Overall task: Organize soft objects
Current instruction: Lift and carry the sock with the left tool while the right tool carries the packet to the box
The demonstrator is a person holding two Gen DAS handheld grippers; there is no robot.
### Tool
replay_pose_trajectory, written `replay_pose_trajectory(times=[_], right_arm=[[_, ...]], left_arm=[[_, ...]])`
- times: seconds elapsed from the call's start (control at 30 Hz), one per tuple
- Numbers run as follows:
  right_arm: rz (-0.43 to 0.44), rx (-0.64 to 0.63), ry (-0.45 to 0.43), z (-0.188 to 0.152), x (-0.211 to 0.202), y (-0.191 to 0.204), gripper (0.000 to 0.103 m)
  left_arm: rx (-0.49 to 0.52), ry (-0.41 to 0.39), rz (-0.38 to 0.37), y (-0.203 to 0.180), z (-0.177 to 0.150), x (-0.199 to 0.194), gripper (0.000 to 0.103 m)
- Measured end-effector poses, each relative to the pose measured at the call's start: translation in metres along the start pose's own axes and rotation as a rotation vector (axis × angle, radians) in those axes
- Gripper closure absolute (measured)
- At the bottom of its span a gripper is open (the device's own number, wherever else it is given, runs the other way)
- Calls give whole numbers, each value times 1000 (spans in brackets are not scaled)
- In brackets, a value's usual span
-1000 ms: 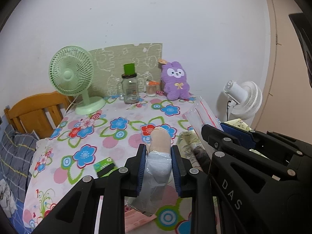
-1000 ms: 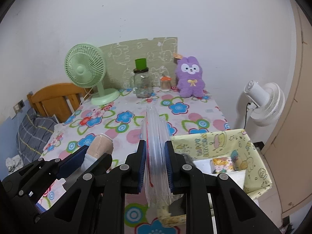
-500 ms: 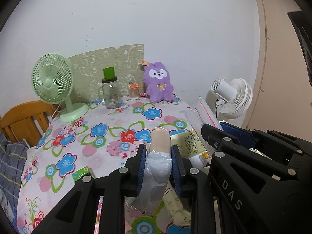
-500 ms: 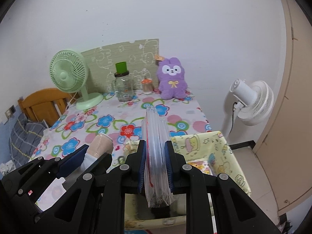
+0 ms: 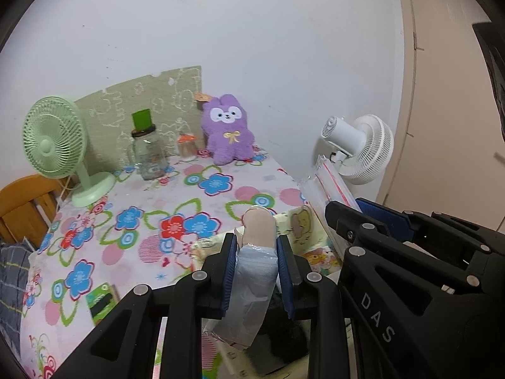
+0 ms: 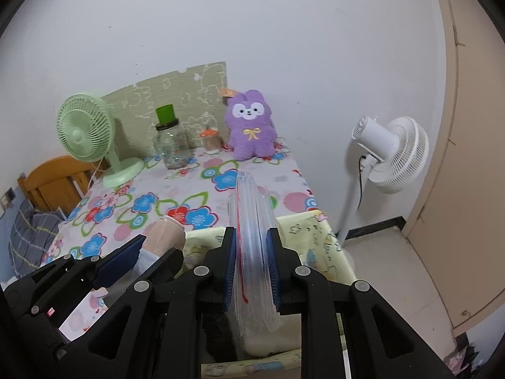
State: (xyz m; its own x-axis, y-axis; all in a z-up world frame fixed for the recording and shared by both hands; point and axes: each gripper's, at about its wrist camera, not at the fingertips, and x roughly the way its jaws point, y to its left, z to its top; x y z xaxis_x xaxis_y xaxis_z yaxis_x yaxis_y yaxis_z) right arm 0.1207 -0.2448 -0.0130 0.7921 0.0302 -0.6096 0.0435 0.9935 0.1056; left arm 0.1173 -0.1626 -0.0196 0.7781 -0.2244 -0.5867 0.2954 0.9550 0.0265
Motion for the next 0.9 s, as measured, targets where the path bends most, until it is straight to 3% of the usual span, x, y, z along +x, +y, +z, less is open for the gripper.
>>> replay_pose_trajectory(times=[0.33, 0.57, 0.63, 0.7, 0.9], right_arm=[[-22, 47, 25, -2, 14, -28, 81], [-13, 61, 47, -5, 23, -35, 81], [-15, 58, 51, -5, 25, -35, 81], [-10, 59, 60, -6, 29, -35, 81], [0, 59, 74, -8, 35, -32, 81]], left_arm=[[6, 30, -37, -19, 2, 22, 78], [1, 54, -35, -20, 1, 32, 69], [4, 61, -33, -20, 0, 33, 59], [2, 69, -36, -20, 0, 35, 38], [21, 72, -16, -19, -3, 35, 28]])
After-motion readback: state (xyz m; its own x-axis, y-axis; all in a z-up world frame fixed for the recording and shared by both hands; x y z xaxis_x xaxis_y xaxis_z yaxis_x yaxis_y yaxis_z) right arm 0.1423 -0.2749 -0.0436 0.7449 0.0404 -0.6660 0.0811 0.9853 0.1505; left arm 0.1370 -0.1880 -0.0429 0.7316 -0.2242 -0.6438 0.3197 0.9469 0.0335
